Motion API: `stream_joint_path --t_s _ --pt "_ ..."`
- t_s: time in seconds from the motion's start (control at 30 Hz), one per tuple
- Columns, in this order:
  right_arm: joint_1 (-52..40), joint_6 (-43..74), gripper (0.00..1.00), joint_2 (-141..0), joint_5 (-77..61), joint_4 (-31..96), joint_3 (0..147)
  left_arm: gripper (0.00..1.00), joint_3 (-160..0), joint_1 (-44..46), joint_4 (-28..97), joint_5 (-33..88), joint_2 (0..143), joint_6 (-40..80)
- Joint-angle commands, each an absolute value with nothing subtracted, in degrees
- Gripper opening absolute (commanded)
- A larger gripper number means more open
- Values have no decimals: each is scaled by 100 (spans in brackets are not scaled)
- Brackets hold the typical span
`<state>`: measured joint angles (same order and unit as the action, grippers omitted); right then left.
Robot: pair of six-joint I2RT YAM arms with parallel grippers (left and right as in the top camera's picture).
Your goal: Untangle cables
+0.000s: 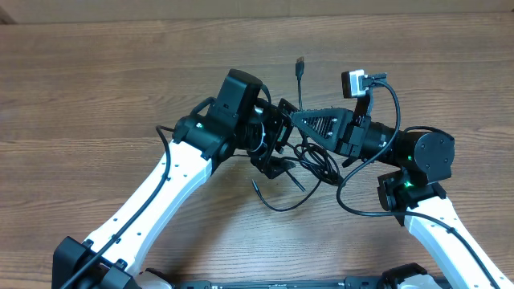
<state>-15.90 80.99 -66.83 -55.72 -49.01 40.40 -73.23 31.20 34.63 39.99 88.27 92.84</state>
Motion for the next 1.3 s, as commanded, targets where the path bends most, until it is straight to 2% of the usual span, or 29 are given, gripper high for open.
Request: stream_joint_path --t_s 0.0,0.1,0.13,0.2,0.33,0.4,0.57,0.87,0.97,1.03,1.1,1.2,1.27 --pt "-1608 8095 4 -6657 -5555 -4987 4132 100 -7371 3247 3437 4224 8844 9168" --pt "-1608 8095 4 -6657 -5555 -4987 4132 100 -7371 3282 3437 4298 8844 9168" --pt "-1608 8095 4 -6657 -5557 -4984 4132 96 -7371 3282 3430 4313 8844 9168" --pt "-1608 8095 4 -6657 -5555 -4984 4132 64 -7371 3282 3393 4316 8844 9168" --pt "-1608 8095 4 -6657 -5557 -4984 4132 18 -7371 3282 3393 4311 8844 9172" --pt "-1608 8095 4 -6657 -5557 -4984 4132 9 -7371 3282 3393 4311 8844 9172" --pt "-1608 8095 4 -6657 -5559 -4982 4132 4 -7371 3275 3395 4309 8844 9174" --pt "-1608 8095 4 -6657 -5559 -4980 4132 4 -7371 3103 3400 4313 8844 9194" --pt "-1605 8090 15 -6657 -5557 -4958 4132 5 -7371 3037 3395 4335 8844 9194" --pt "-1605 8053 18 -6657 -5557 -4943 4132 4 -7371 3022 3395 4329 8844 9194" --pt "-1605 8053 16 -6659 -5535 -4917 4132 4 -7371 3022 3391 4329 8844 9194" --pt "-1605 8053 4 -6663 -5516 -4917 4132 4 -7371 3022 3352 4329 8844 9196" --pt "-1605 8053 4 -6670 -5518 -4917 4132 4 -7371 3004 3356 4331 8844 9196"
